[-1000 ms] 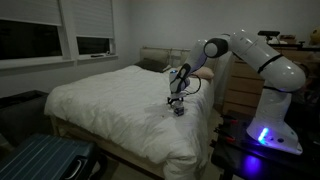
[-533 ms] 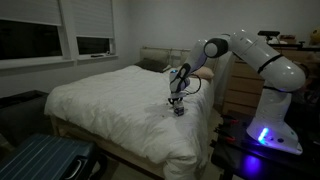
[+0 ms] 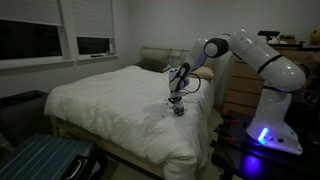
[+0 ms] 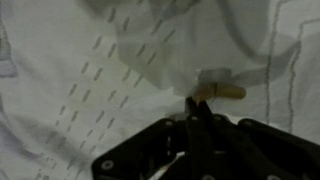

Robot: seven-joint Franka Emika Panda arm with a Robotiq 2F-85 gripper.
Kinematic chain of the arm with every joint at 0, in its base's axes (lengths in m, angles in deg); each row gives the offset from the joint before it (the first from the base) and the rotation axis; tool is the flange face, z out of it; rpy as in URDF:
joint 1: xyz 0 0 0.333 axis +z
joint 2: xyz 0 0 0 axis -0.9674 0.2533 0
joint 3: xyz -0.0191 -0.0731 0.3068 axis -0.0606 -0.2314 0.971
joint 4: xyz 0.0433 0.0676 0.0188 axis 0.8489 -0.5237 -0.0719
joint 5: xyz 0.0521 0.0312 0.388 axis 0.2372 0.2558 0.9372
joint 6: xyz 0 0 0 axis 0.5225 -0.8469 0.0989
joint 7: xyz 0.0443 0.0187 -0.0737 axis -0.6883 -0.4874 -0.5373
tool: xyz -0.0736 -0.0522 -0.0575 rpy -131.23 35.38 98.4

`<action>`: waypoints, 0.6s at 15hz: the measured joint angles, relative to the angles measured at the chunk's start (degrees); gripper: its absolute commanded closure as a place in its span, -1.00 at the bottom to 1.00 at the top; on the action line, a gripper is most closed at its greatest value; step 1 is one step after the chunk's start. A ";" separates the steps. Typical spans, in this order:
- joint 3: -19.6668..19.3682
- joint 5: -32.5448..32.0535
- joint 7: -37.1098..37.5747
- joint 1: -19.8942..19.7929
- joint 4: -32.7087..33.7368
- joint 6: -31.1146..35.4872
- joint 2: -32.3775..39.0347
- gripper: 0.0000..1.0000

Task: Put the objects on the bed in the jar

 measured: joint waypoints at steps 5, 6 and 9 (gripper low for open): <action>-0.62 -0.03 0.00 1.14 0.29 -5.15 -2.83 0.98; -0.64 -0.05 0.00 1.39 0.28 -6.40 -3.73 0.98; -0.67 -0.42 0.02 2.16 0.20 -9.86 -6.45 0.98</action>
